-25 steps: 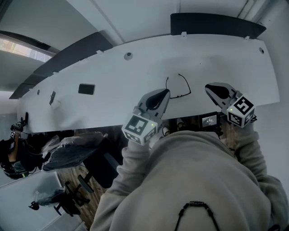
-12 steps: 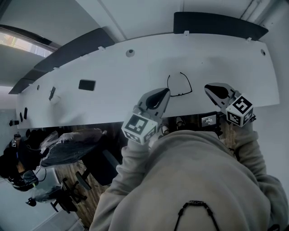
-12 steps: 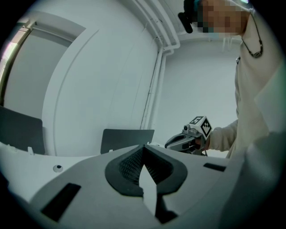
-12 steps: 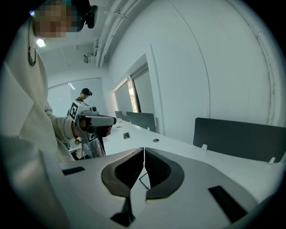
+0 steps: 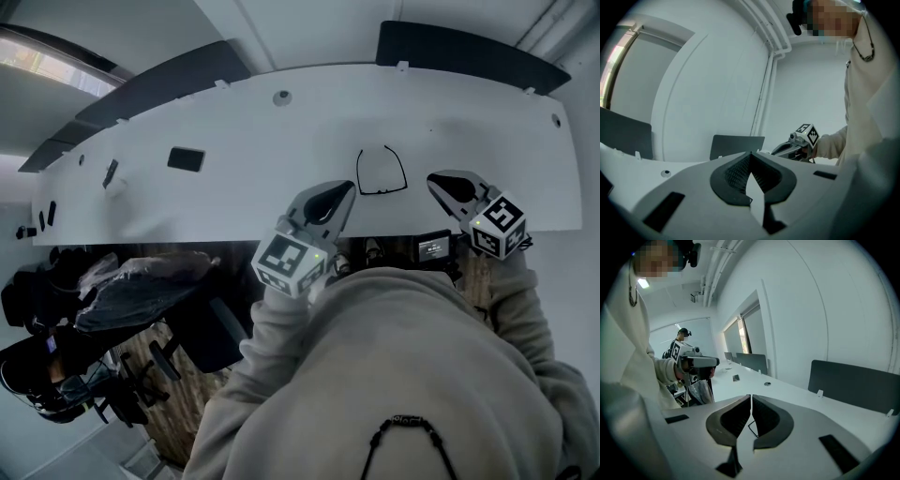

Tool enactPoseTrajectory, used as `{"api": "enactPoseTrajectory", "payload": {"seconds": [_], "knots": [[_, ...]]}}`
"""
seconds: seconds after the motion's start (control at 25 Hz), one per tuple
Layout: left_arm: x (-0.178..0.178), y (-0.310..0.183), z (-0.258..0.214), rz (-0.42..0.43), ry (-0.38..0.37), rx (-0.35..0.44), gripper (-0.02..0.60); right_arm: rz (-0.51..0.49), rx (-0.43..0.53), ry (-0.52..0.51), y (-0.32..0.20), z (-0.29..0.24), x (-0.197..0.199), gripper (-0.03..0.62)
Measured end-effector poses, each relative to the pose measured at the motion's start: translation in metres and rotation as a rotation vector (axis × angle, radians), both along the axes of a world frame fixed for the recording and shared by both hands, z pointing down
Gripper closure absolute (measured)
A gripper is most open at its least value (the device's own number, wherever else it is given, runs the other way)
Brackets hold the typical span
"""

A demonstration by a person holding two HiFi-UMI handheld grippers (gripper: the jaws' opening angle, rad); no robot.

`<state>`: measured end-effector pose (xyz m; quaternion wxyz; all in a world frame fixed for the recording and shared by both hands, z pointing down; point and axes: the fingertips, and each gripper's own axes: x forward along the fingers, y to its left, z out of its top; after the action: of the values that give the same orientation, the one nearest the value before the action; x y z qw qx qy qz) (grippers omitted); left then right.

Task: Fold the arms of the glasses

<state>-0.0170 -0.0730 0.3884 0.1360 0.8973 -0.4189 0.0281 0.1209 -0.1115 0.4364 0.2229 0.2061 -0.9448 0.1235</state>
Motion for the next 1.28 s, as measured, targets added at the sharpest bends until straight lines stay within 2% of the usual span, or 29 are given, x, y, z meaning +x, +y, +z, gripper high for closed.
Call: {"api": "enactPoseTrajectory", "payload": {"seconds": [0.84,1.28], "knots": [[-0.048,0.023,0.003,-0.138,0.017,-0.02,0.577,-0.13,-0.048,0.065,-0.009,0.04,-0.04,0.571],[-0.063,0.037,0.007,-0.196,0.001,-0.039,0.577,-0.202,-0.064,0.086,-0.005,0.06,-0.062,0.571]]}}
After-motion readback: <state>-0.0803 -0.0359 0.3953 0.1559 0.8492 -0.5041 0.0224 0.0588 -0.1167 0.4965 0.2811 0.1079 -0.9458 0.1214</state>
